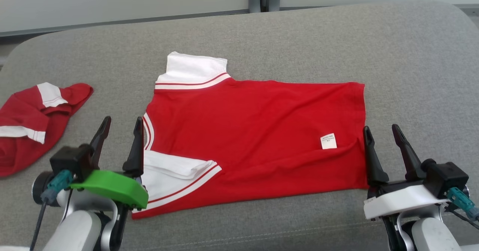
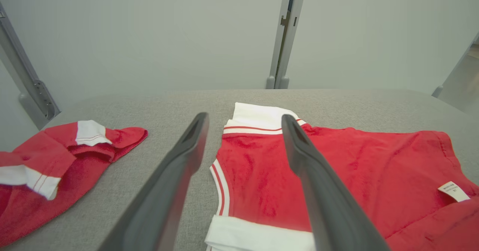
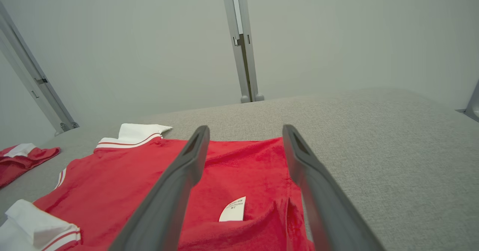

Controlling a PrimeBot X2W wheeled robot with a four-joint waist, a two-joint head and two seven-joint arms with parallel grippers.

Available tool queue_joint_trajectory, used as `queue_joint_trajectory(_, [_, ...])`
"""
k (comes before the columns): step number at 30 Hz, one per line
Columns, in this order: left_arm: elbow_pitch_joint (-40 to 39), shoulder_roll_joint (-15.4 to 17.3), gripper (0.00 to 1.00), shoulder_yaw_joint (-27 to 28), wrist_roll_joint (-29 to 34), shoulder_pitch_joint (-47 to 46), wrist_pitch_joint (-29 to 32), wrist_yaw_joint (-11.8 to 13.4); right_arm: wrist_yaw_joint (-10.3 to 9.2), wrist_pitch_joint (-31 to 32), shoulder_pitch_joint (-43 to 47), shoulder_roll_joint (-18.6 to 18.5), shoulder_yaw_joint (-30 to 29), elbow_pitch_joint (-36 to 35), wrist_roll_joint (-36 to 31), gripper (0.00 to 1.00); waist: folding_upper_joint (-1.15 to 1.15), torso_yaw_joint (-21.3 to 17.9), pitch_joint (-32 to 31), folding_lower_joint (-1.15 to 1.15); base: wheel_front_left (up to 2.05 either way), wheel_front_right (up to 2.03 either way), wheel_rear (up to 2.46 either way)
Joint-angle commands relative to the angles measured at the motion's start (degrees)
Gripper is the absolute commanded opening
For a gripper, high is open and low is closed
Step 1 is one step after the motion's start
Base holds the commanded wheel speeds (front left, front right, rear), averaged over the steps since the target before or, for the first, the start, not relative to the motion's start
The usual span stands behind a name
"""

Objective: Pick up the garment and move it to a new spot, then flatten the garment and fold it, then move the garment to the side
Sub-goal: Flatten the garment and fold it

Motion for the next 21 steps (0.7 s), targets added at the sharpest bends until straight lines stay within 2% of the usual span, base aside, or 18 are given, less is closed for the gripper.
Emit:
queue_joint_trajectory(1, [1.0, 0.7, 1.0, -0.2, -0.7, -2.6, 1.2, -1.1, -0.04, 0.1, -1.3, 0.0, 0.1, 0.2, 0.8, 1.0, 0.0, -1.4, 1.3, 0.0, 0.0, 0.0, 0.0])
queue_joint_trajectory(6, [7.8, 1.4, 1.0, -1.5, -4.6, -13.2, 9.8, -7.4, -0.04, 1.2, -7.8, -1.0, 1.4, 3.9, 4.5, 1.0, 0.0, -6.3, 6.4, 0.0, 0.0, 0.0, 0.0])
queue_joint_trajectory(13, [16.4, 1.7, 1.0, -2.3, -7.6, -25.4, 16.8, -13.5, -0.02, 2.9, -18.2, -3.3, 4.4, 11.5, 9.9, 1.0, 0.0, -9.6, 12.7, 0.0, 0.0, 0.0, 0.0])
queue_joint_trajectory(15, [17.7, 1.9, 1.0, -2.6, -7.7, -27.2, 17.9, -14.3, -0.02, 3.4, -19.8, -4.1, 4.9, 12.6, 10.4, 1.0, 0.0, -9.8, 13.5, 0.0, 0.0, 0.0, 0.0])
queue_joint_trajectory(21, [23.7, 2.8, 1.0, -3.4, -11.4, -37.9, 25.8, -17.3, -0.02, 8.5, -29.2, -7.0, 8.3, 17.7, 17.5, 1.0, 0.0, -10.1, 18.5, 0.0, 0.0, 0.0, 0.0])
